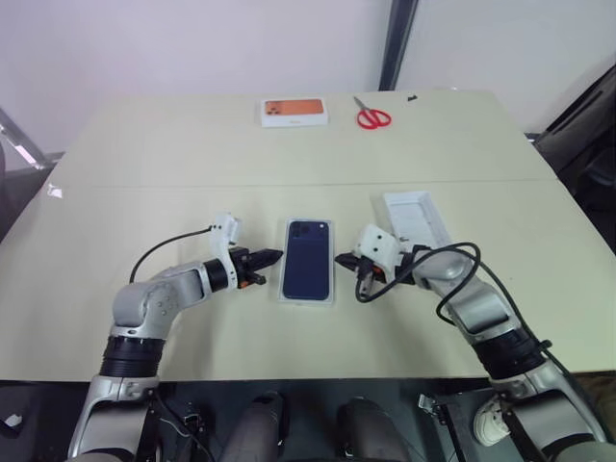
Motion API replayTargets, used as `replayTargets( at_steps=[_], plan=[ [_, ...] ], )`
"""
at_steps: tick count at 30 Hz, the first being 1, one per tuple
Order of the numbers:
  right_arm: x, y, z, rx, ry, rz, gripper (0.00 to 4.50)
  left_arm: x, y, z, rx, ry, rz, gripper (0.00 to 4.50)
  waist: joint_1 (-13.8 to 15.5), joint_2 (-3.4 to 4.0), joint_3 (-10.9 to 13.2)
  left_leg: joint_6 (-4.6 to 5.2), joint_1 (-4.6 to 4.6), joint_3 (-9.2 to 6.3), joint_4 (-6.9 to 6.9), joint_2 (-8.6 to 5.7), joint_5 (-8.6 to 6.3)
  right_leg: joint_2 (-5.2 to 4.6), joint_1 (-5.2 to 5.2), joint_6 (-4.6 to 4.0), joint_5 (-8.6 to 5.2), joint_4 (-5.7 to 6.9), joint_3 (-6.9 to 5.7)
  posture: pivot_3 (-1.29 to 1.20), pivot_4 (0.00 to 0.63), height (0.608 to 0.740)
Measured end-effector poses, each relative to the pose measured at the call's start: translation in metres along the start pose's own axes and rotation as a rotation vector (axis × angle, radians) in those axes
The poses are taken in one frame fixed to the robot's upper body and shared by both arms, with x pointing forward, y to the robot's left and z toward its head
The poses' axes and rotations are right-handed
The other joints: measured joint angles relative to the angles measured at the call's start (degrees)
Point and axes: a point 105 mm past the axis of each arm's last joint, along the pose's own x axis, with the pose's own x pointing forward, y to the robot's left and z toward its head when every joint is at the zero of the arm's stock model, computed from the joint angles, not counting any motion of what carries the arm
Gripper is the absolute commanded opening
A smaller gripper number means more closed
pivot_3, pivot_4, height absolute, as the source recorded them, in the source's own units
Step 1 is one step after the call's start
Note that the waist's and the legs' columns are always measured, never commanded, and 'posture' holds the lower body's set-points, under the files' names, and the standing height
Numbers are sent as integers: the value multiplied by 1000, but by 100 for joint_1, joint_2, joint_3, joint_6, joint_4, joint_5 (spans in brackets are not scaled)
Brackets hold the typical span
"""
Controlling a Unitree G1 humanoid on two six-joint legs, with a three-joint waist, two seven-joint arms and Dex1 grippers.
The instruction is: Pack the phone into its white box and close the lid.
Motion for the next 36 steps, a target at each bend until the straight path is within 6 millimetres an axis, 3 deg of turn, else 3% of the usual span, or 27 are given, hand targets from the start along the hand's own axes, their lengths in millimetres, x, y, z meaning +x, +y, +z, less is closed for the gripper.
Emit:
replayTargets(
  at_steps=[9, 13, 22, 29, 36],
  plan=[
    [2, -2, 1, -12, 2, -20, 0, -12, 14, -10, 64, 95, 28, 30, -25, 1, 0, 0, 2, 1, -6, 1, 0, 1, -5, 0, 0, 2, 2, 0, 150, 734],
    [2, -2, 2, -20, 1, -22, 0, -6, 12, -10, 92, 91, 13, 30, 0, 1, -1, 0, 2, 0, -2, 0, 0, 0, 1, 0, 0, 1, 0, 0, 150, 734],
    [-2, -15, -9, -8, 42, -59, 0, 33, -4, -7, 70, 68, -27, 30, 136, 1, -1, 2, 1, -2, 14, -5, 0, -1, 10, 4, 2, 1, -6, 0, 150, 734],
    [-25, -42, -26, -23, 117, -130, 0, 70, -22, -4, 56, 56, -70, 30, 130, 0, 0, 5, -2, 0, 17, -7, -1, -2, 10, 8, 4, -1, -6, 0, 150, 734],
    [-46, -57, -40, -44, 174, -157, 0, 94, -39, -10, 82, 51, -123, 30, 130, 0, 0, 5, -2, 0, 18, -7, -1, -1, 11, 8, 4, 0, -7, 0, 150, 734]
  ],
)
